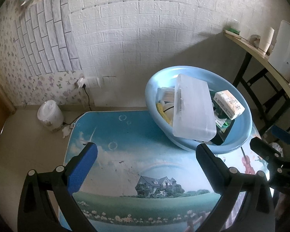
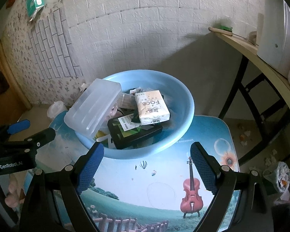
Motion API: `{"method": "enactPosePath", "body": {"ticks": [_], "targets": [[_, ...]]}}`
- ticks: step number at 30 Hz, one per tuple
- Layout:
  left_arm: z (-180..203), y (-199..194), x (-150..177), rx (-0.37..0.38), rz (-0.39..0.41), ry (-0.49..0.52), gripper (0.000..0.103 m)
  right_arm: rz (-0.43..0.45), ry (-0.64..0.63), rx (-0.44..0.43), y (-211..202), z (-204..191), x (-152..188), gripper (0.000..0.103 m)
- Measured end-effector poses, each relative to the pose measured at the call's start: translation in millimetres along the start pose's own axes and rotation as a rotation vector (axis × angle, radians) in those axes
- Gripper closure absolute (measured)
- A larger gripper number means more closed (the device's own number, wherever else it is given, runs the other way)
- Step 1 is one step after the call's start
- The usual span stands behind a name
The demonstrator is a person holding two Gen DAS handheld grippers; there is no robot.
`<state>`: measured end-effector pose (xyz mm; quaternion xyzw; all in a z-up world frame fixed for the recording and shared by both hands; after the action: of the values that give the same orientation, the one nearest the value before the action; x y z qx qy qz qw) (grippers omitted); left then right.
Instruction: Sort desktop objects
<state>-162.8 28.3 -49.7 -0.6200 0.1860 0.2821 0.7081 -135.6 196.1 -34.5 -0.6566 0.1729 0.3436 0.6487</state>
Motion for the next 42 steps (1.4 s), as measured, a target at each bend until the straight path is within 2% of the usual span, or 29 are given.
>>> {"method": "enactPosePath", "body": {"ticks": [16,42], "targets": [[4.2,-1.6,5.2,0.013,-0.018,0.020,0.000,-0.008,0.007,0.001,-2.4,0.7,4.3,0.014],[-4.6,5.3,8.7,-0.020,-0.037,0.006,0.000,-0.029,0.008,-0.017,3.8,-1.4,8.7,0.014]]}}
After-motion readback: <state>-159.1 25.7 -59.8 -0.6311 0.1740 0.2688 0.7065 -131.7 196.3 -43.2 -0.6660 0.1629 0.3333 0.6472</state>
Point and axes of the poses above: each gripper's, at about its wrist camera, not at the fingertips, and y roughly the way its jaws point, z to its right, x to its underside, the point moved 9 cm from there along y, roughly the way its jaws point, and after that the axes turned 13 degrees about -y, right-handed, at the moved point
